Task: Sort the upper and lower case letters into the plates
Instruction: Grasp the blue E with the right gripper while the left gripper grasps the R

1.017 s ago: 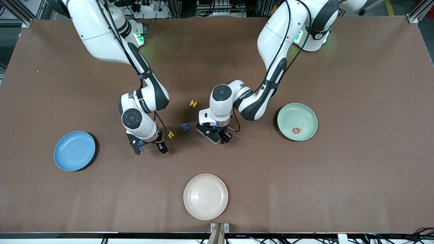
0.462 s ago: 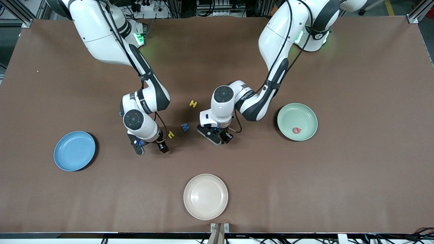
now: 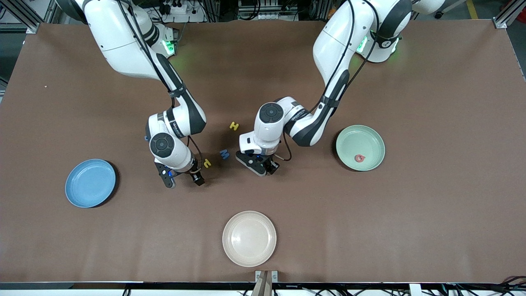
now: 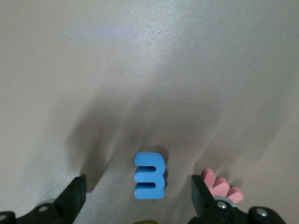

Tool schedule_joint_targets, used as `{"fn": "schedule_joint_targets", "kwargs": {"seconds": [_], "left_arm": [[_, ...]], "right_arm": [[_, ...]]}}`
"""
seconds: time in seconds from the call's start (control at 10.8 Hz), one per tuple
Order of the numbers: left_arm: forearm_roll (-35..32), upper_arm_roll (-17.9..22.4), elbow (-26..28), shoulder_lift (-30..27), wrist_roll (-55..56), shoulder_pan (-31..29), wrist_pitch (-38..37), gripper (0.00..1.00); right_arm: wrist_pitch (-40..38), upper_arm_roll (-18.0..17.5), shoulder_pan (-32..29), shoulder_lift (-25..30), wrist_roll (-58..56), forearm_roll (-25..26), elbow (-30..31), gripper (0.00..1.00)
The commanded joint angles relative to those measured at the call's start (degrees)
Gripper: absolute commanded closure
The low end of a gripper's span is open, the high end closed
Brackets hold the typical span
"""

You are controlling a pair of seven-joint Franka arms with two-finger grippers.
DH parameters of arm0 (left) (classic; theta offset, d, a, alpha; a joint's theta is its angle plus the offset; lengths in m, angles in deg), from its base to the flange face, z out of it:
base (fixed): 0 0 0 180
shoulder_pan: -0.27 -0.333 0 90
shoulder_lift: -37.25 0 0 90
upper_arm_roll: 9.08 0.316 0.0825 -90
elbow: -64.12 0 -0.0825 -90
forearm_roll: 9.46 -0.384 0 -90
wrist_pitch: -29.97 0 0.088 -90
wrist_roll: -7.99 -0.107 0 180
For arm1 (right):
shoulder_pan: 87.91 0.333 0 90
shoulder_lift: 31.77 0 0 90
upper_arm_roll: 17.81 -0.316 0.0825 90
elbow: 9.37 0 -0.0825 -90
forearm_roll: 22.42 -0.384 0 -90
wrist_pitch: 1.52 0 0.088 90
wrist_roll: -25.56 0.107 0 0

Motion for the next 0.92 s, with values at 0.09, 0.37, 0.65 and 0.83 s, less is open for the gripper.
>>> {"fn": "schedule_joint_targets", "kwargs": {"seconds": [0.09, 0.37, 0.65, 0.83], "left_arm": [[1.43, -0.28, -0.45, 1.04, -1.22, -0.23, 0.66, 0.38], [2.04, -0.28, -0.28, 1.13, -1.31, -0.23, 0.75, 0.39], [2.04, -0.28, -0.19, 1.22, -1.31, -0.23, 0.75, 0.50], [2.04, -0.28, -0.19, 1.22, -1.22, -0.23, 0.75, 0.59]], "right_arm": [[0.52, -0.26, -0.45, -0.84, -0.56, 0.08, -1.19, 0.00], [0.61, -0.26, -0.71, -1.02, -1.70, 0.17, -1.28, 0.00], [1.05, -0.26, -0.54, -1.11, -1.71, 0.17, -1.28, 0.00], [3.06, -0.17, -0.27, -1.37, -1.79, 0.25, -1.19, 0.00]]}}
